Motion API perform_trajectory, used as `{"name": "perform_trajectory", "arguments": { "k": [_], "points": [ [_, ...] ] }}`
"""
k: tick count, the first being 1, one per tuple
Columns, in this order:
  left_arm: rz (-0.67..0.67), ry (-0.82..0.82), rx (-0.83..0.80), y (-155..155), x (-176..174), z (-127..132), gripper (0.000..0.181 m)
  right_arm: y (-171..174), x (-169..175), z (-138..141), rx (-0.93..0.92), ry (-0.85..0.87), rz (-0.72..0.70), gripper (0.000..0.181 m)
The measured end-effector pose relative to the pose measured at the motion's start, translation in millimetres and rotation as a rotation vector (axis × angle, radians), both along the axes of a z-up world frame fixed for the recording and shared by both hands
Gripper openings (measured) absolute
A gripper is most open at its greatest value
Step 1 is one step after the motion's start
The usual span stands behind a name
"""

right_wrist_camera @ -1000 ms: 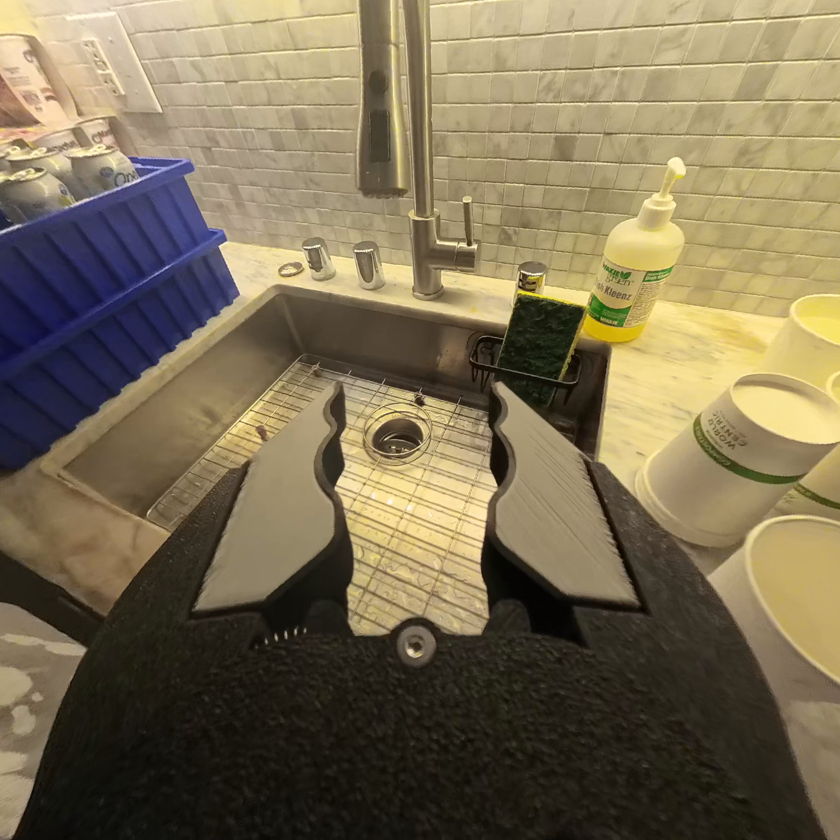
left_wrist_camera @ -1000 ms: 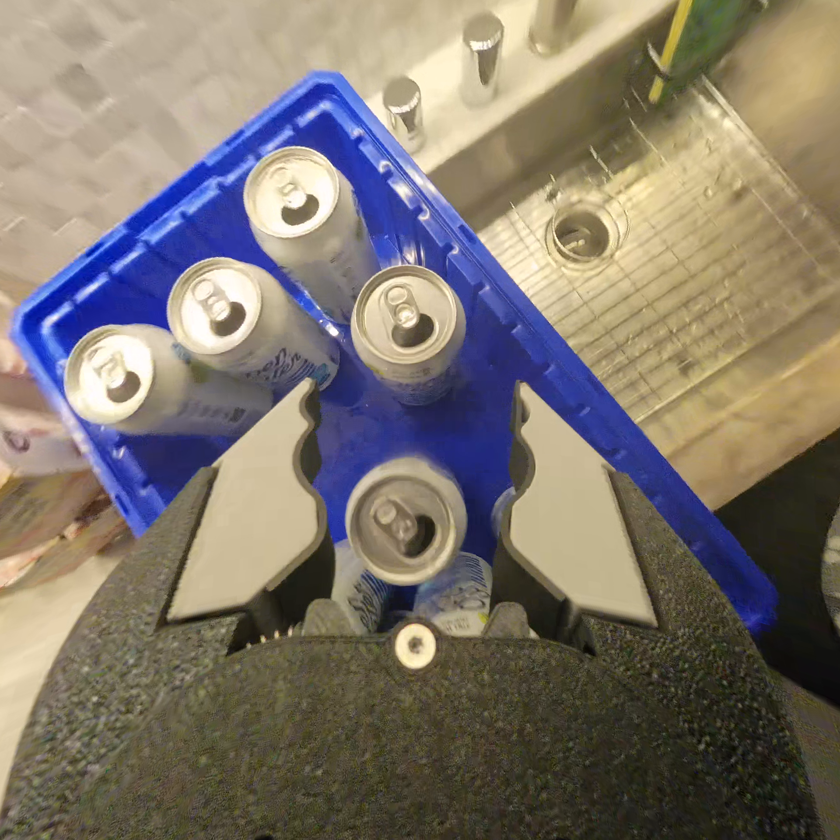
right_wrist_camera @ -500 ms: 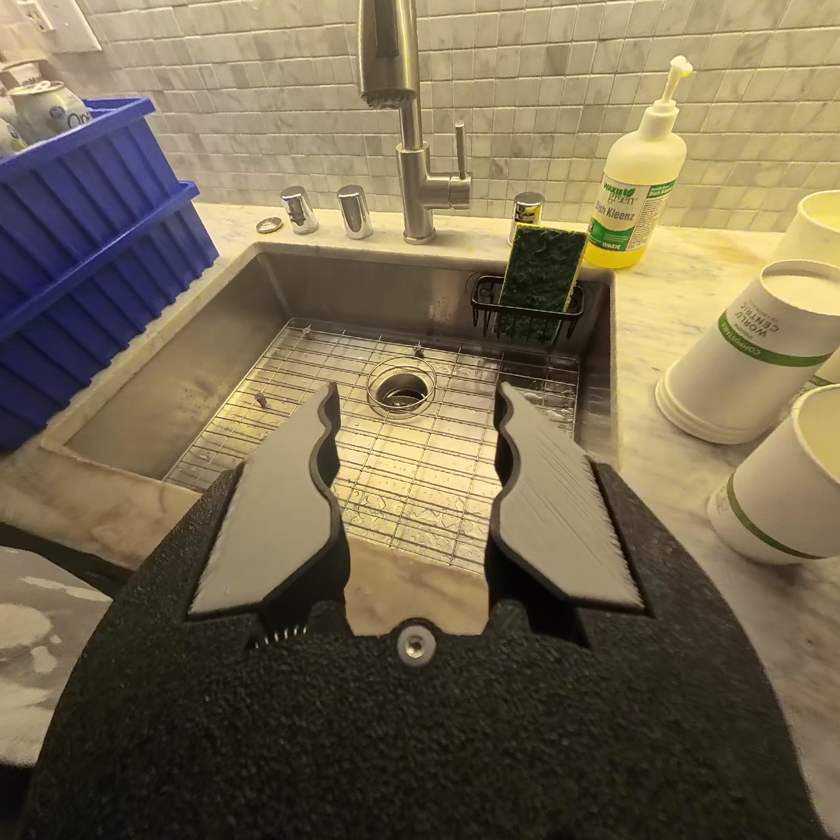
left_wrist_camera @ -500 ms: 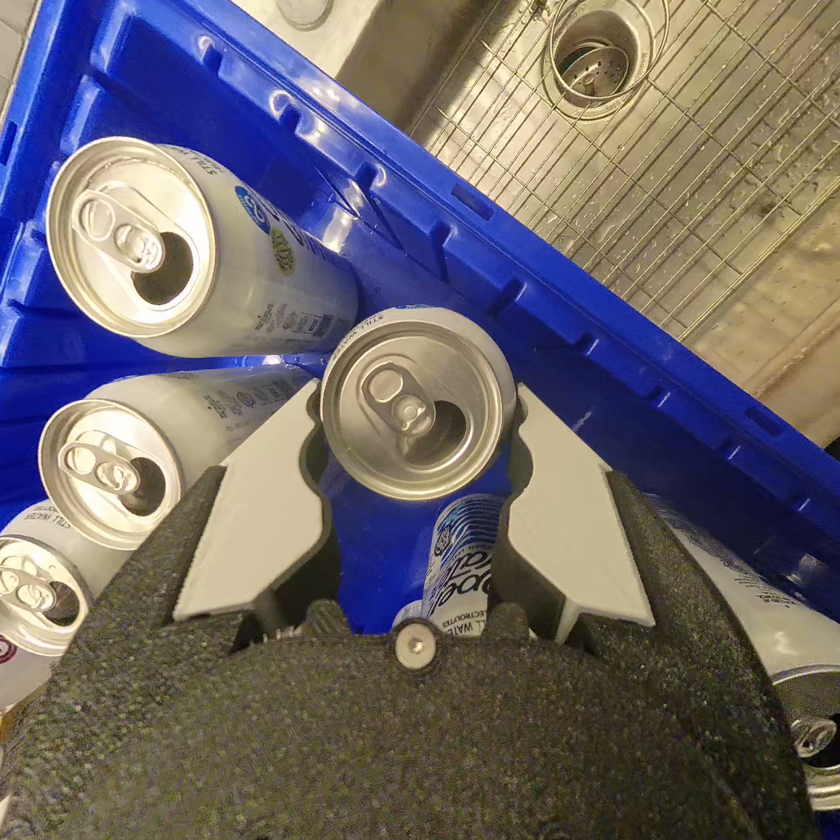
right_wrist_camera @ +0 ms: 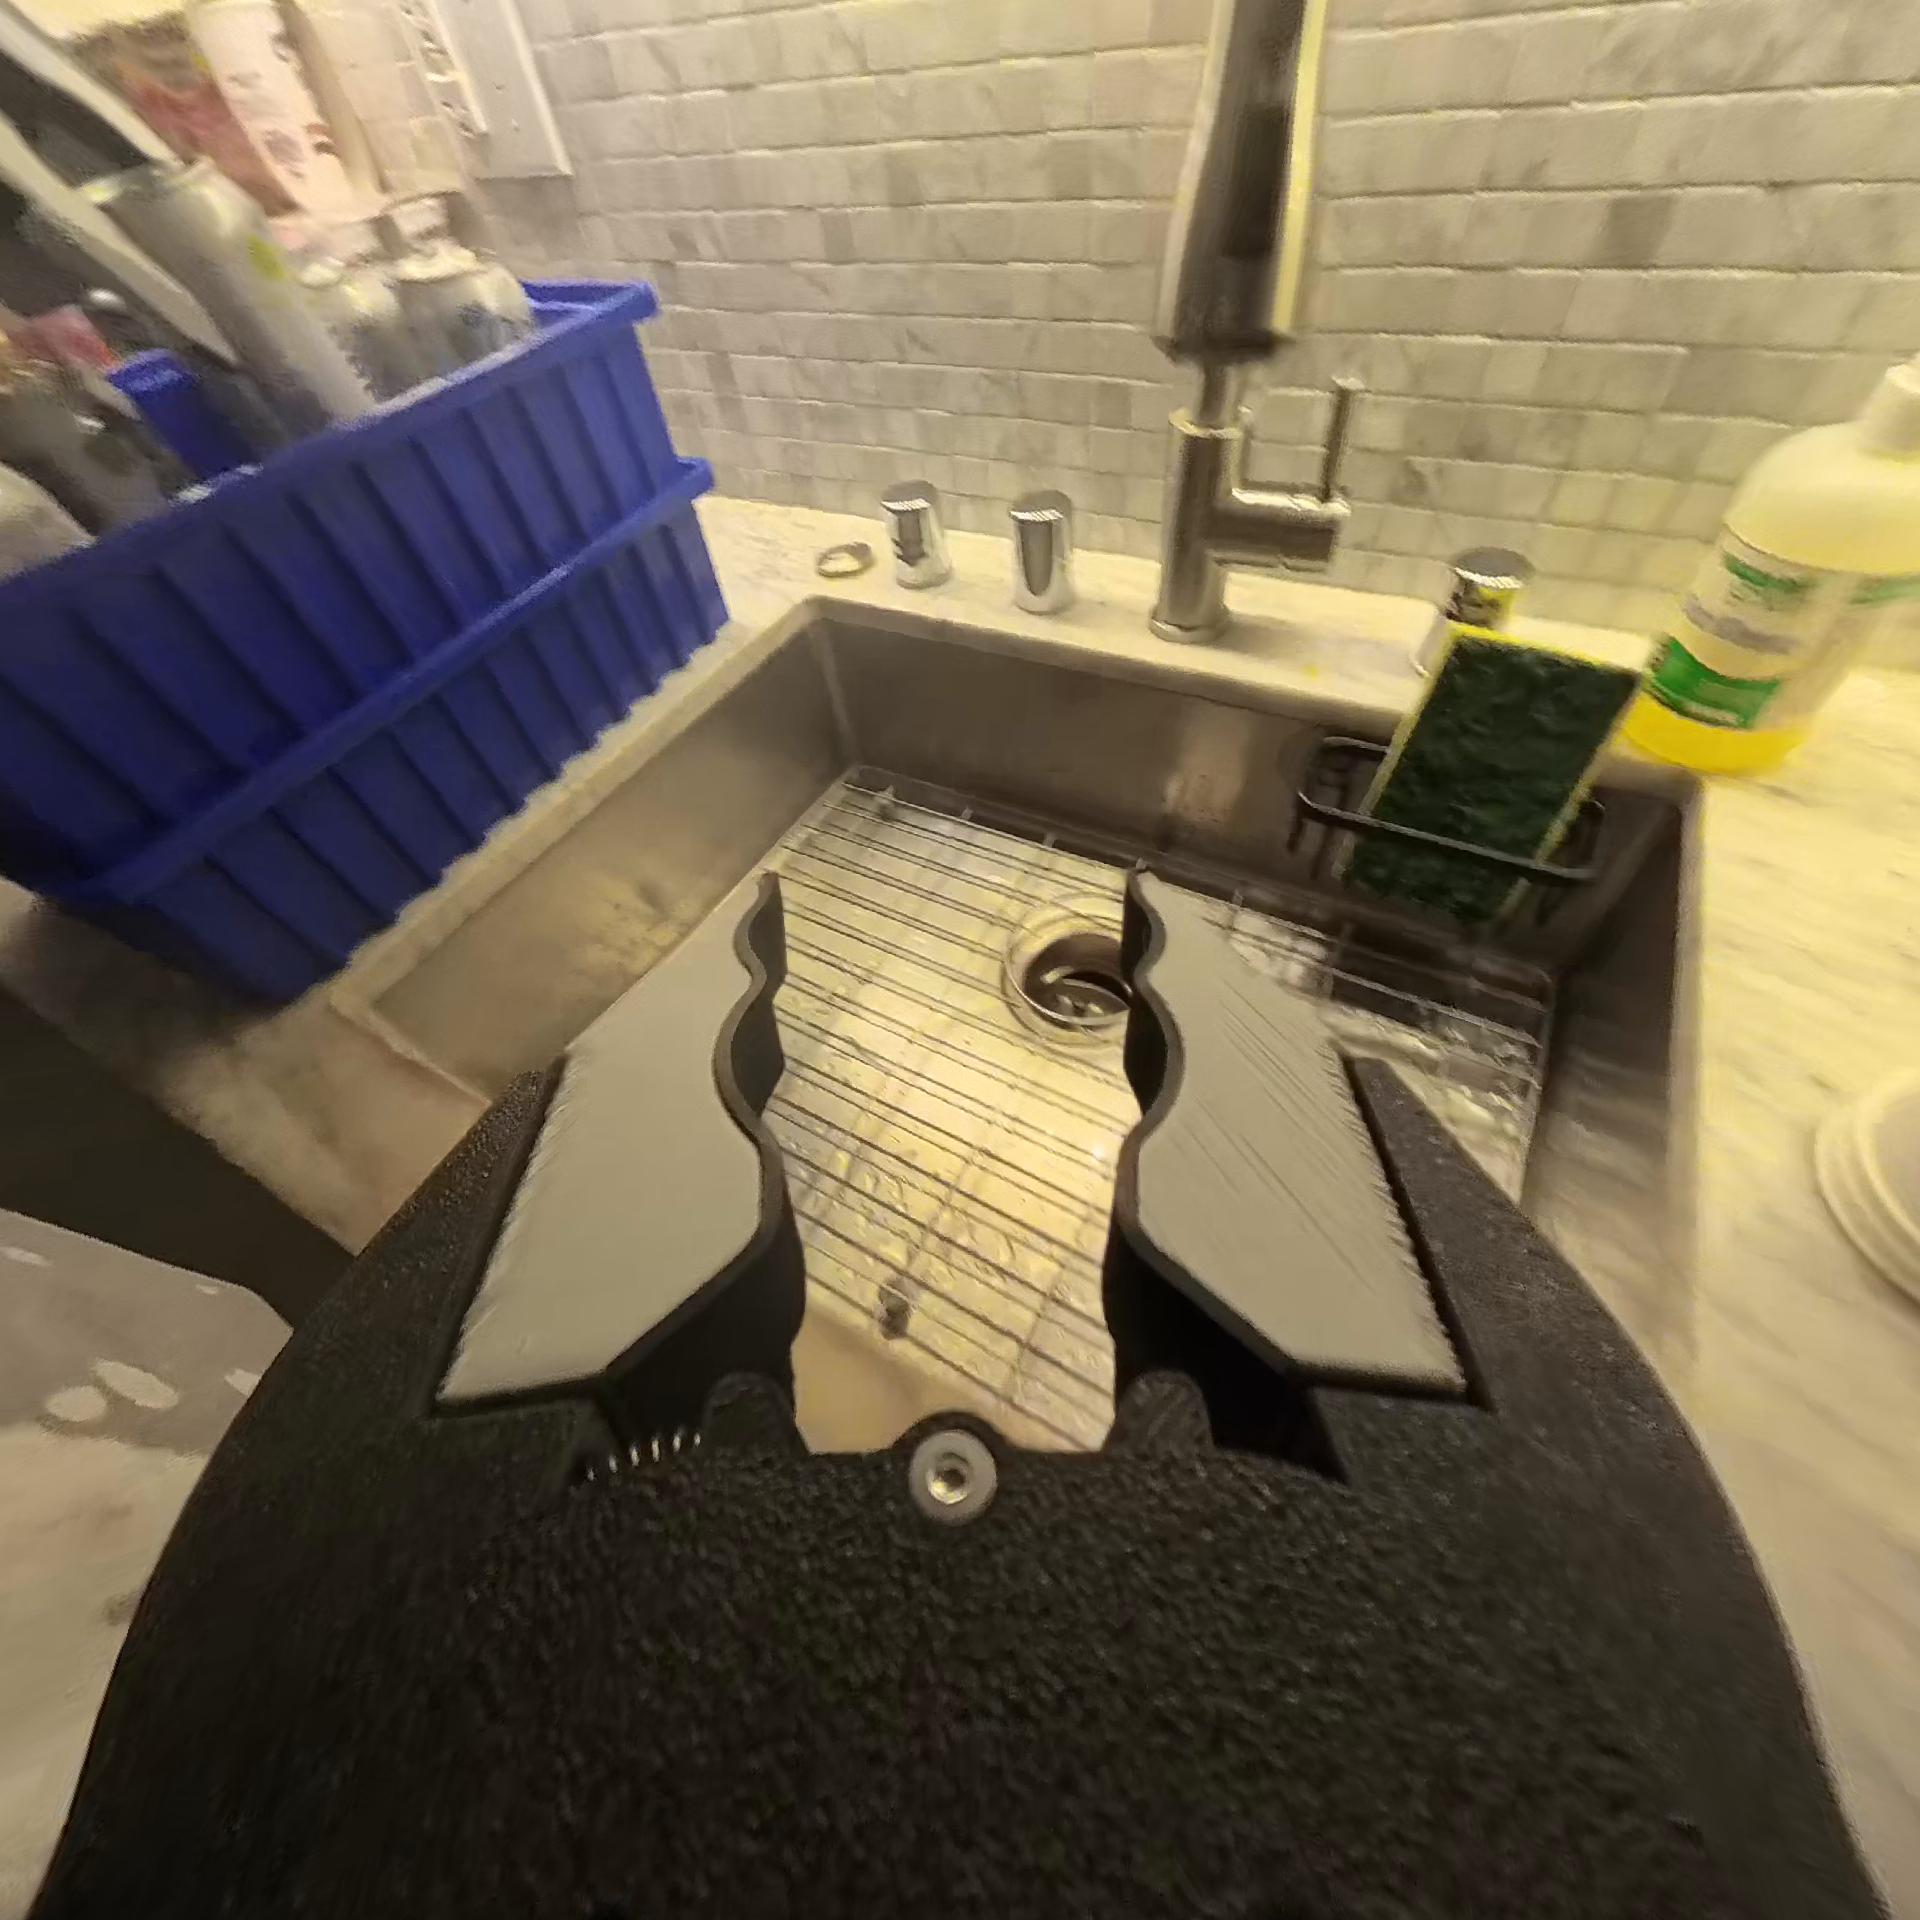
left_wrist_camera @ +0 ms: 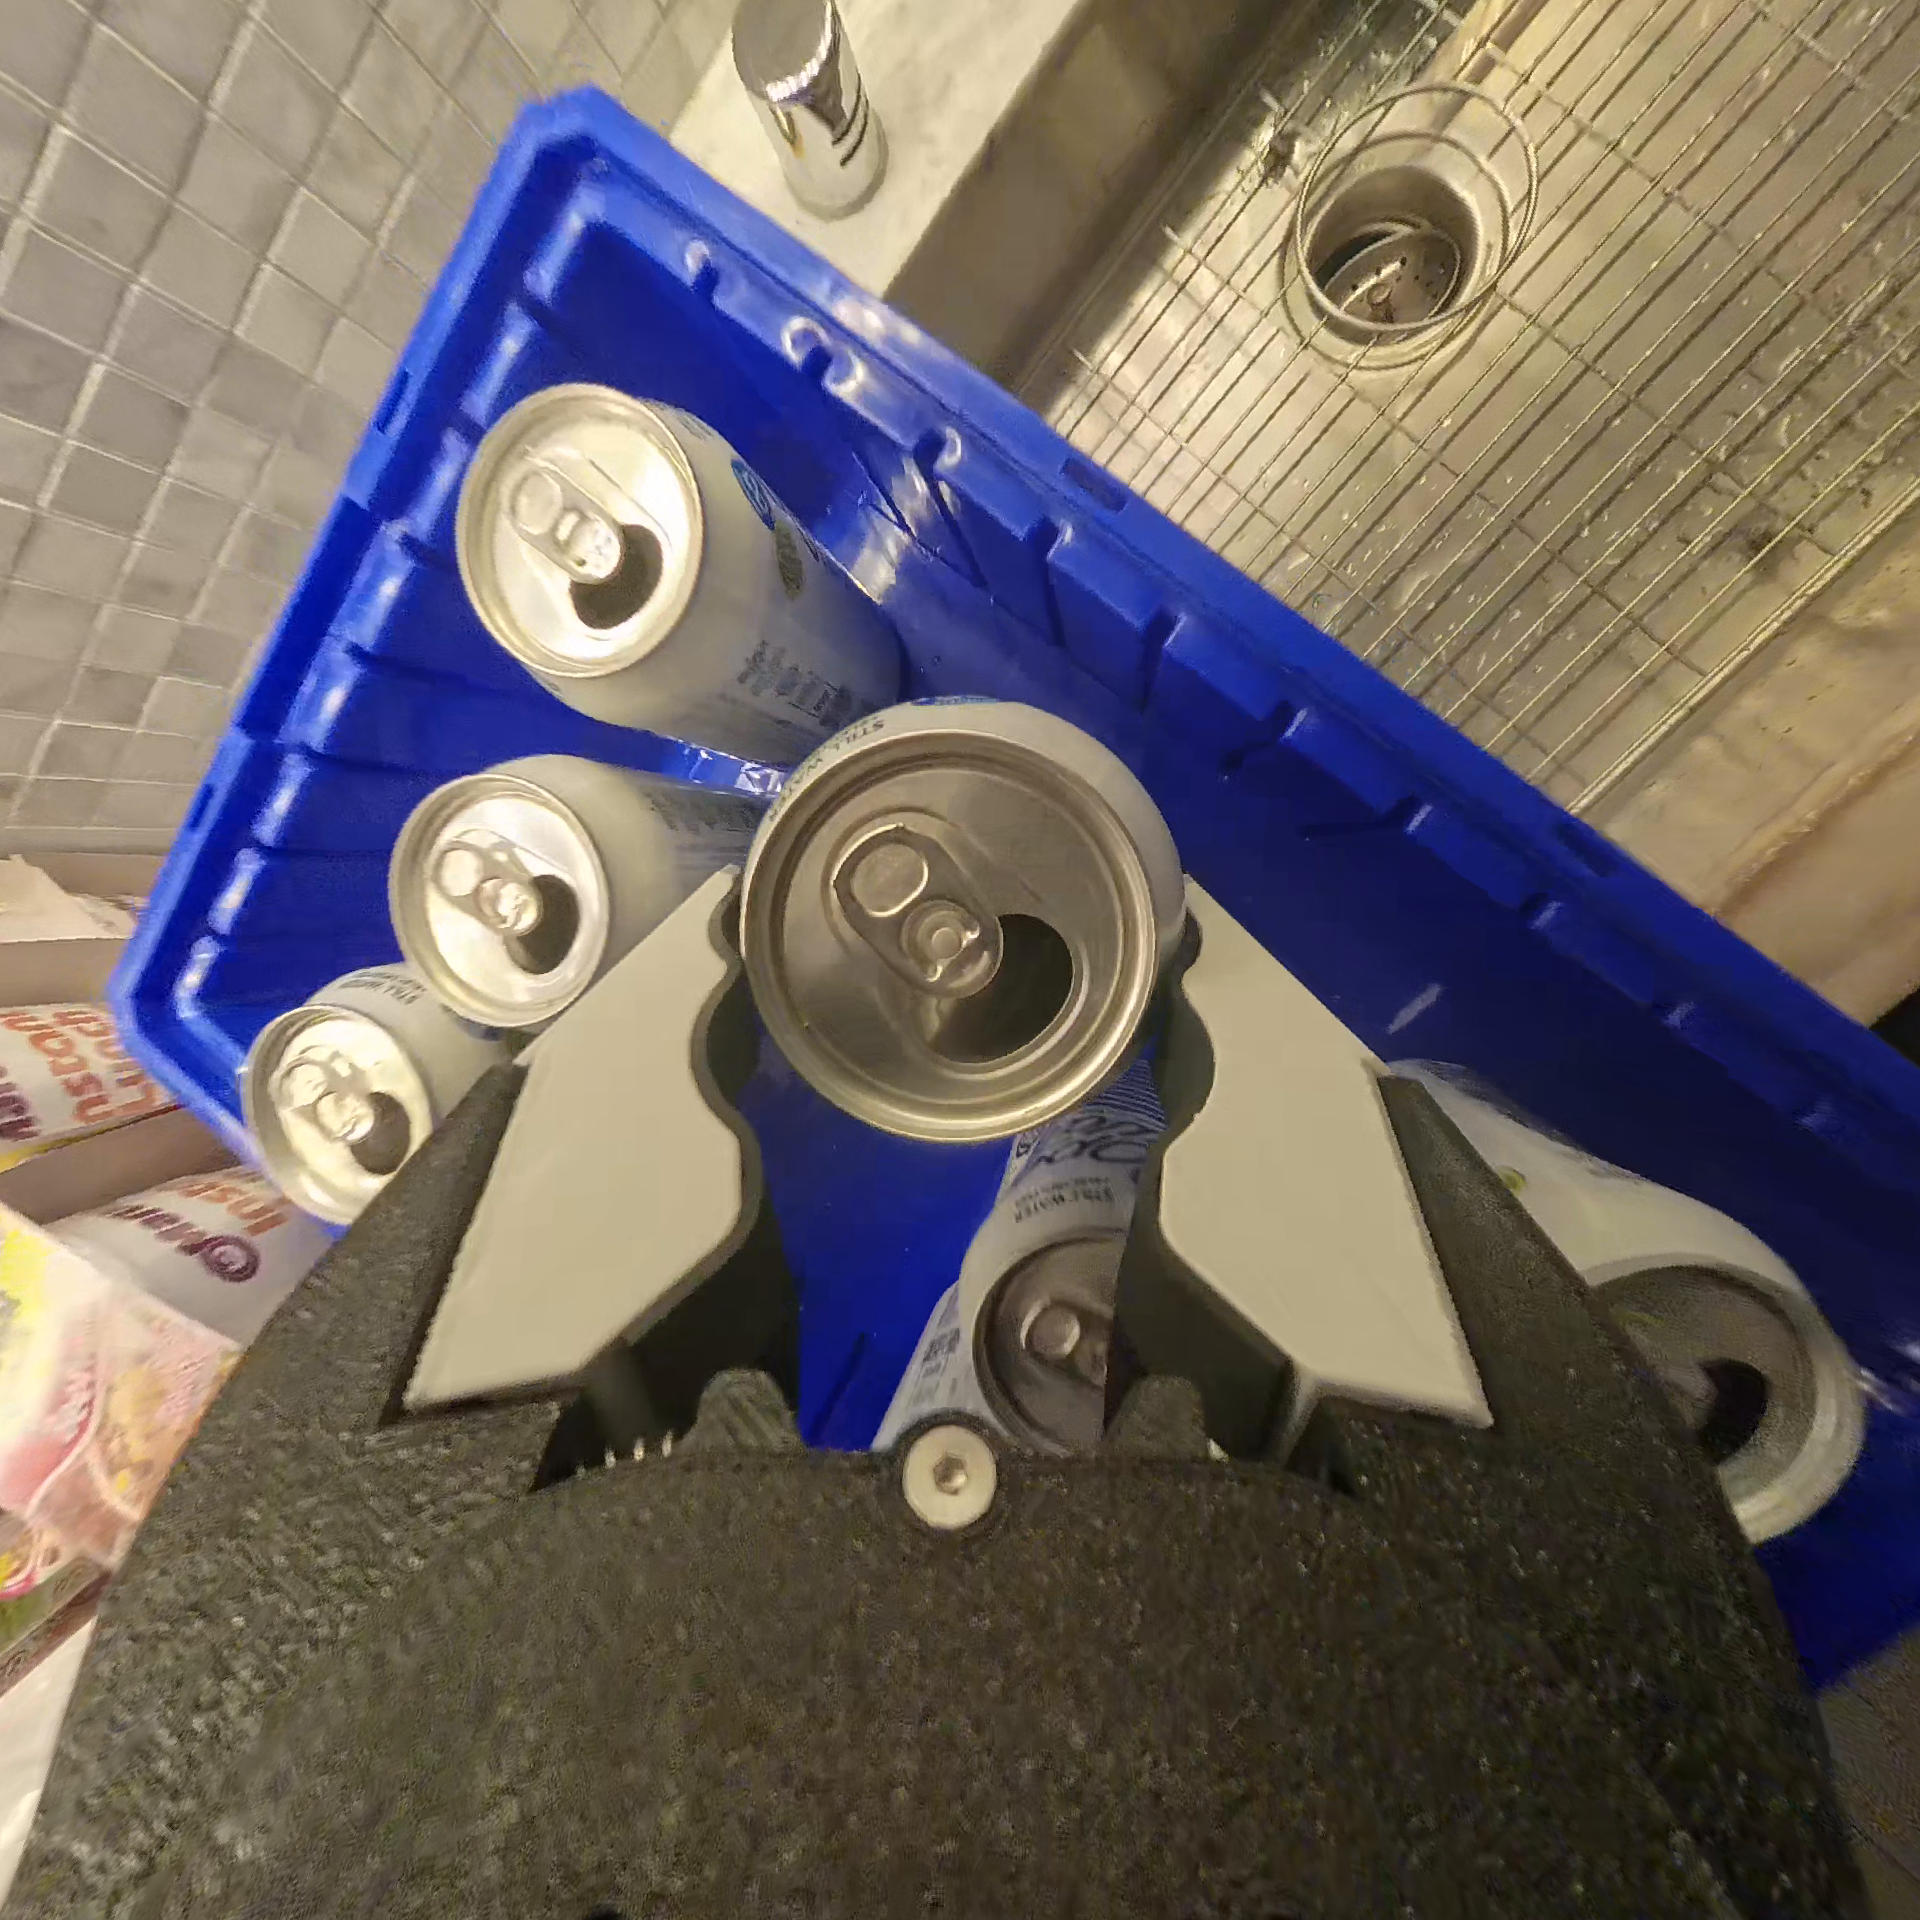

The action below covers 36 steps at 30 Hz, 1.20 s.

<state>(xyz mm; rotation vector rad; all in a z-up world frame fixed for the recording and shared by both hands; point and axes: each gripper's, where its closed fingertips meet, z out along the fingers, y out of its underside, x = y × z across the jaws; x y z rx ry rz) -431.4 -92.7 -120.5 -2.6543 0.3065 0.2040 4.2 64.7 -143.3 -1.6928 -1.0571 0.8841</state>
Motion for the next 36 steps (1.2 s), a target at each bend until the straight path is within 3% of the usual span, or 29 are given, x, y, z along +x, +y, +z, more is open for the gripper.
{"name": "perform_trajectory", "arguments": {
  "k": [1, 5, 9, 13, 16, 20, 22, 28, 36],
  "points": [
    [0.000, 0.002, 0.010, 0, 4, 10, 0.076, -4, -11, 7, 0.009, 0.008, 0.037, 0.065],
    [-0.018, -0.015, 0.050, 2, 35, 54, 0.076, -30, -65, 41, 0.051, 0.050, 0.211, 0.072],
    [-0.079, -0.091, 0.074, 10, 96, 88, 0.075, -70, -124, 72, 0.092, 0.094, 0.386, 0.084],
    [-0.163, -0.174, 0.096, 23, 171, 107, 0.076, -102, -169, 83, 0.159, 0.131, 0.482, 0.099],
    [-0.216, -0.227, 0.107, 35, 223, 111, 0.076, -116, -181, 88, 0.159, 0.167, 0.523, 0.108],
    [-0.292, -0.282, 0.099, 48, 283, 110, 0.076, -118, -172, 95, 0.182, 0.209, 0.533, 0.108],
    [-0.322, -0.302, 0.096, 56, 307, 108, 0.076, -113, -159, 96, 0.189, 0.223, 0.535, 0.085],
    [-0.441, -0.323, 0.176, 77, 365, 120, 0.079, -99, -107, 113, 0.113, 0.338, 0.612, 0.076],
    [-0.741, -0.530, 0.438, 83, 448, 173, 0.081, -117, -35, 168, -0.100, 0.535, 0.998, 0.076]
  ]
}}
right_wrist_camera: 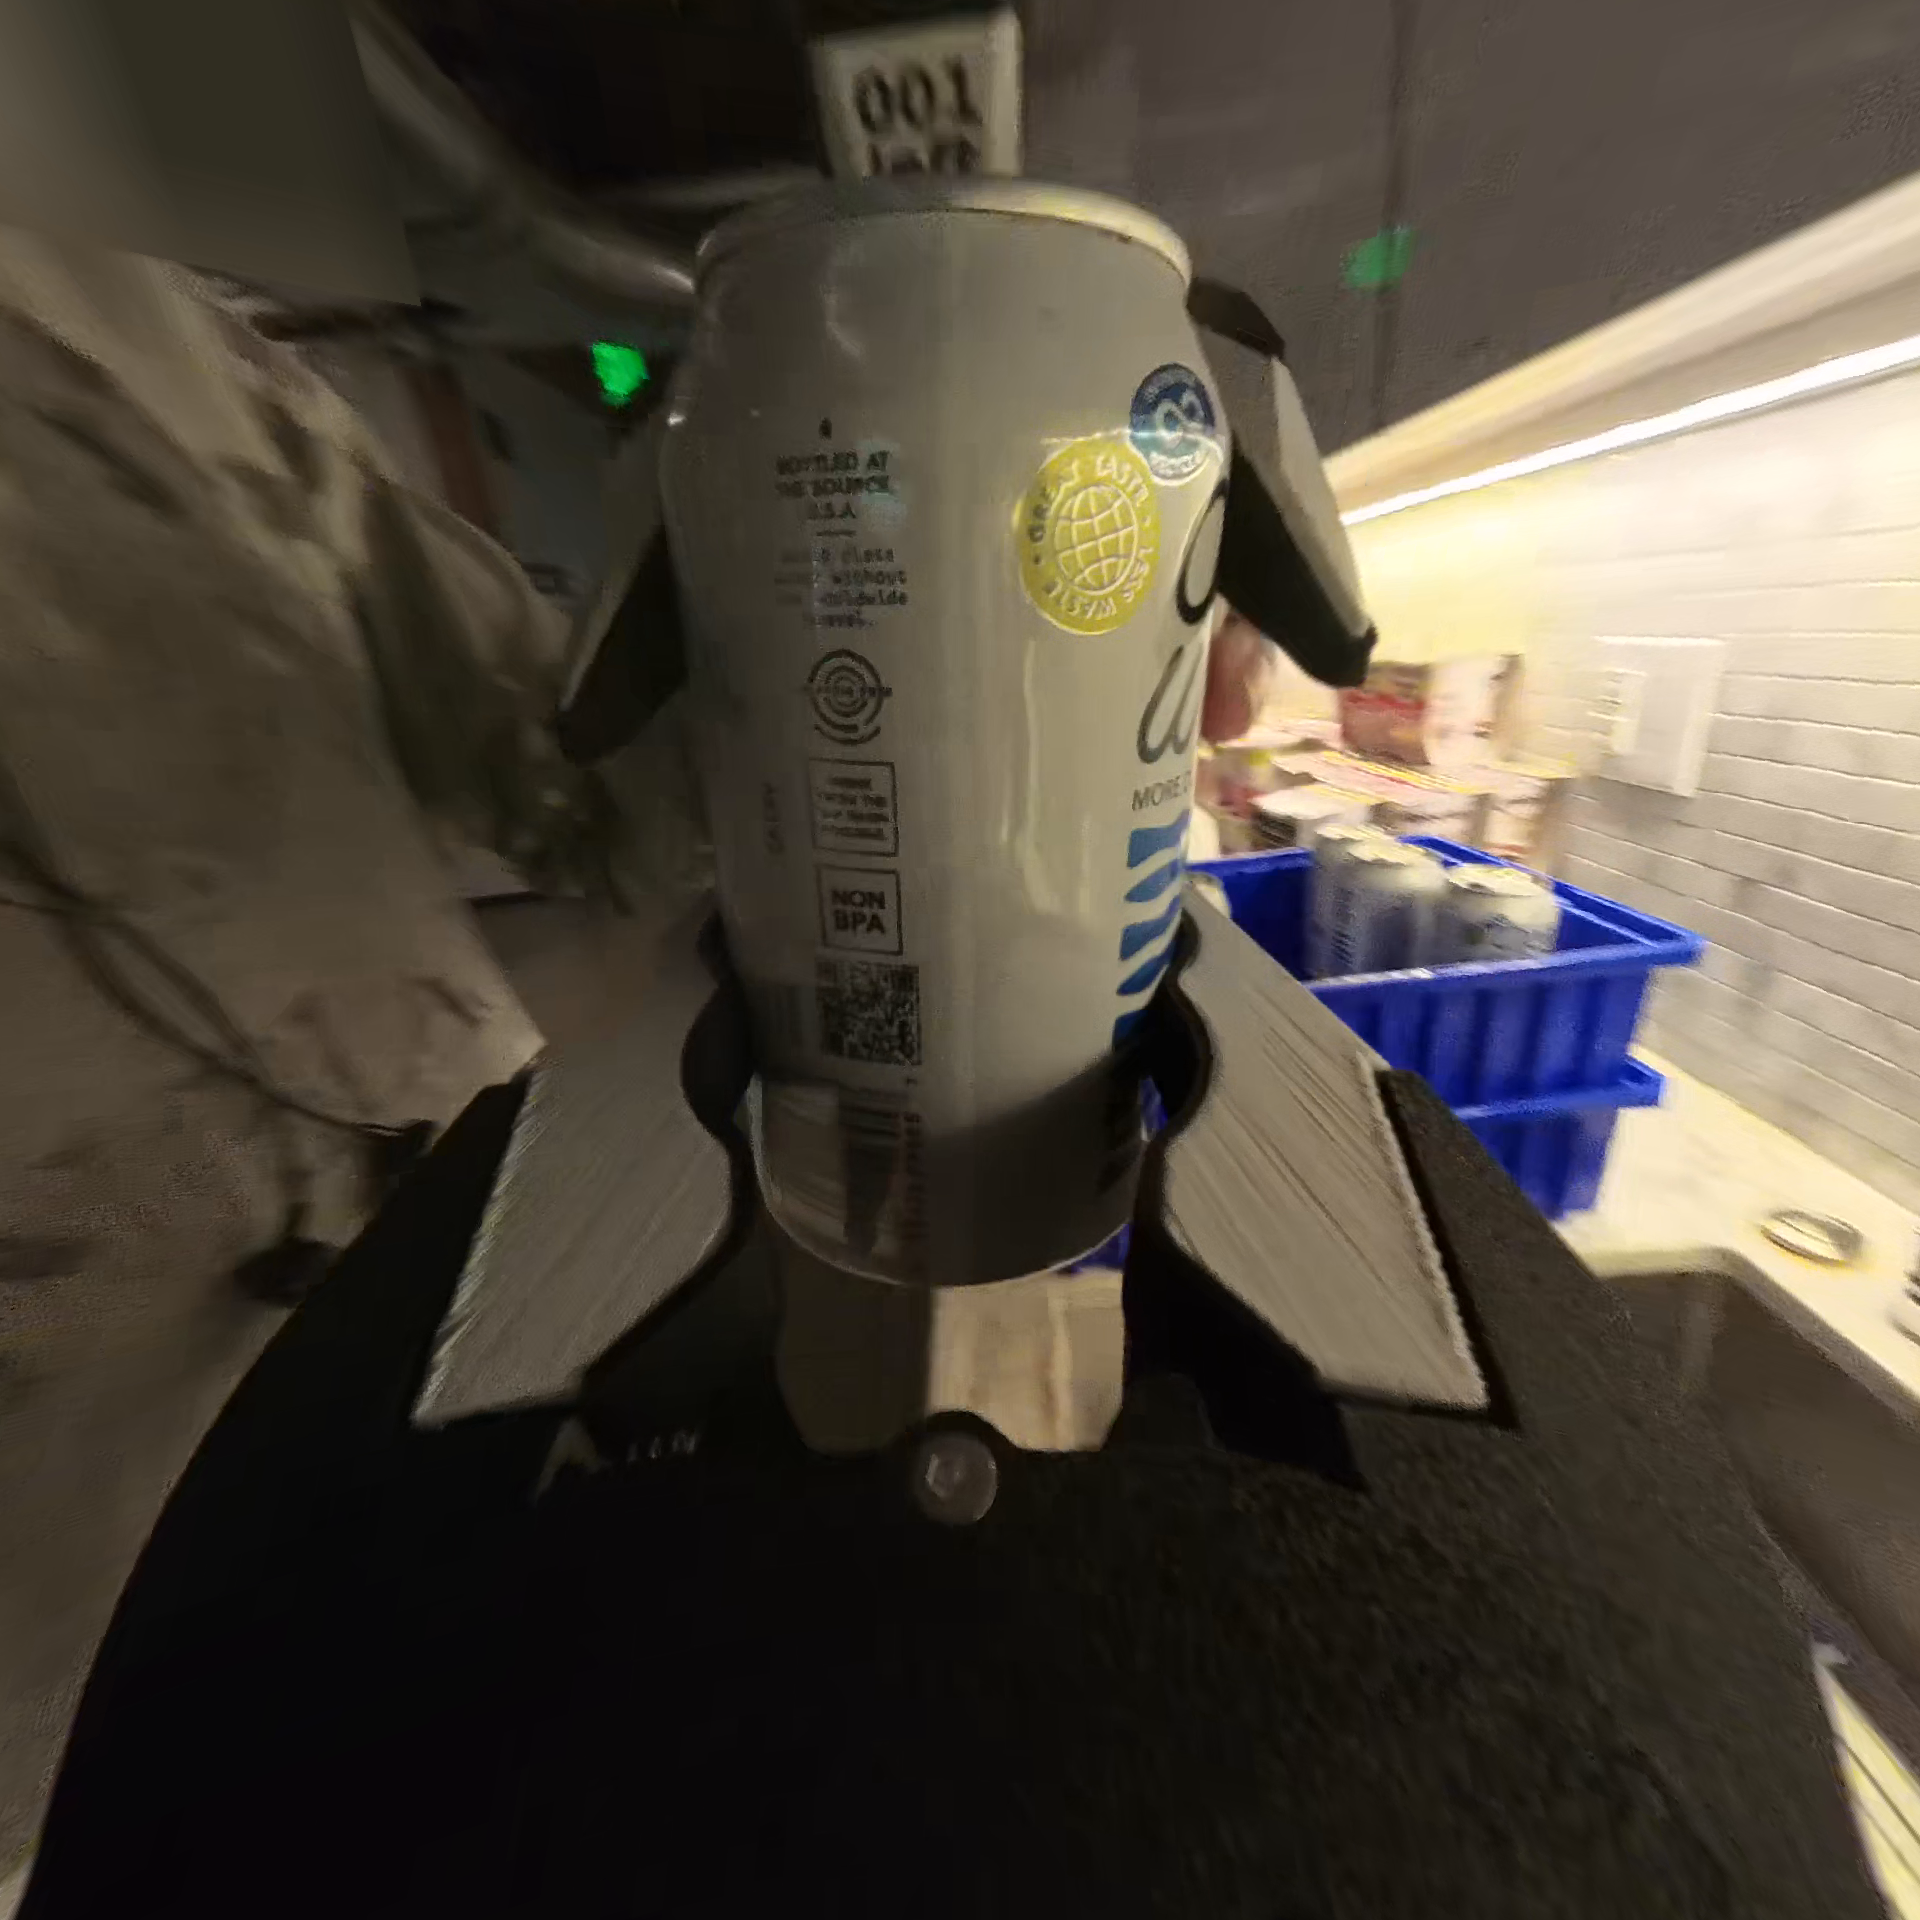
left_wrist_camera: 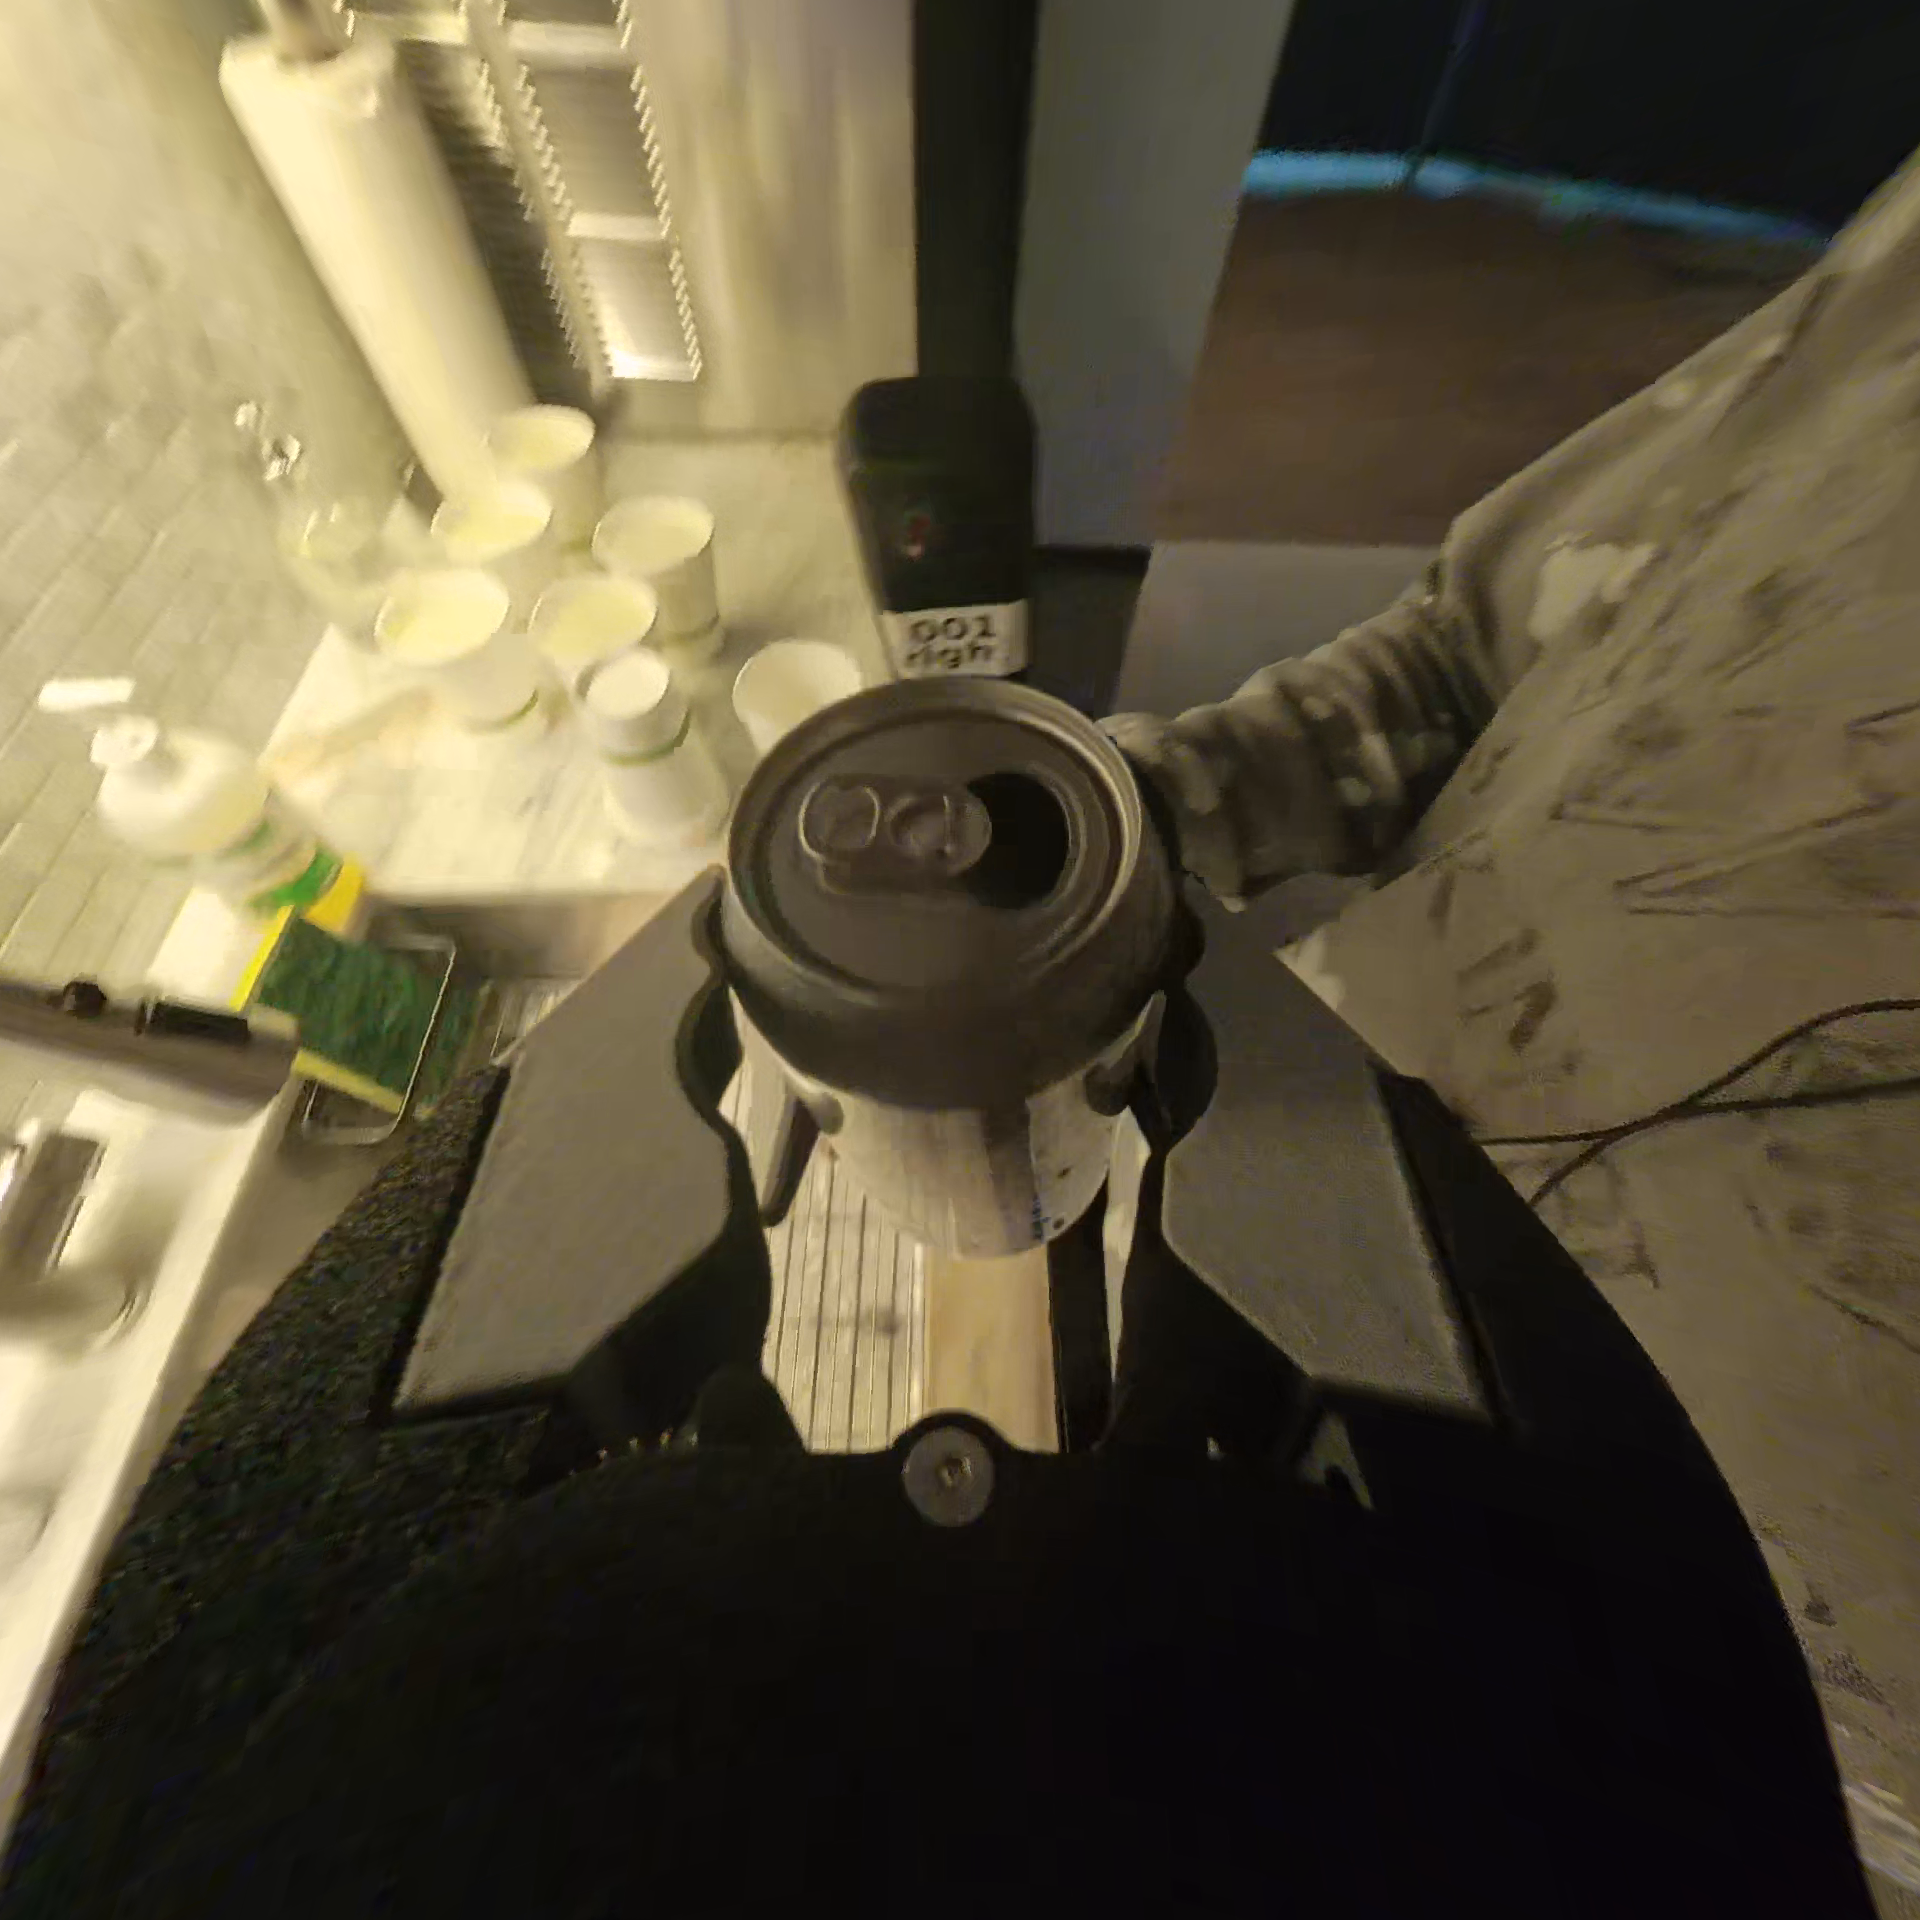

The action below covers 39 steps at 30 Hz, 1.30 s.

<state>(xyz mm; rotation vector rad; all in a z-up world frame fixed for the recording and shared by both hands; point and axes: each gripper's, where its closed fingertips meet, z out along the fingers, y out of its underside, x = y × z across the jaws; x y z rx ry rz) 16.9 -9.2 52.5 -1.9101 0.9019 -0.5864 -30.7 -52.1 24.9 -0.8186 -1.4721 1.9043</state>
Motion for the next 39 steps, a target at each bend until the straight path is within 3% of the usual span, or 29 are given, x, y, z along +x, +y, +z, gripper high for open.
{"name": "perform_trajectory", "arguments": {
  "k": [4, 9, 14, 18, 20, 22, 24, 27, 32, 39],
  "points": [
    [-0.068, -0.124, 0.080, -1, 26, 15, 0.082, -6, 23, 22, 0.002, 0.030, 0.147, 0.077],
    [-0.084, -0.222, 0.182, 0, 42, 30, 0.082, -9, 37, 29, 0.047, 0.022, 0.246, 0.078],
    [-0.006, -0.251, 0.238, 7, 37, 28, 0.077, 0, 32, 21, 0.052, -0.039, 0.183, 0.079],
    [0.065, -0.239, 0.245, 14, 26, 8, 0.076, 26, 46, -7, 0.115, -0.190, 0.096, 0.090],
    [0.095, -0.244, 0.229, 17, 20, -6, 0.076, 51, 65, -12, 0.232, -0.273, 0.051, 0.074],
    [0.121, -0.227, 0.219, 21, 17, -21, 0.076, 68, 78, 4, 0.389, -0.321, 0.028, 0.060],
    [0.134, -0.215, 0.210, 25, 17, -36, 0.076, 69, 81, 29, 0.508, -0.357, 0.070, 0.048],
    [0.142, -0.216, 0.201, 29, 20, -52, 0.077, 60, 69, 41, 0.727, -0.458, 0.165, 0.041],
    [0.142, -0.207, 0.197, 33, 23, -63, 0.077, 48, 47, 18, 0.888, -0.660, 0.360, 0.032],
    [0.163, -0.154, 0.174, 29, 12, -74, 0.077, 54, 29, -5, 1.008, -0.830, 0.463, 0.020]
  ]
}}
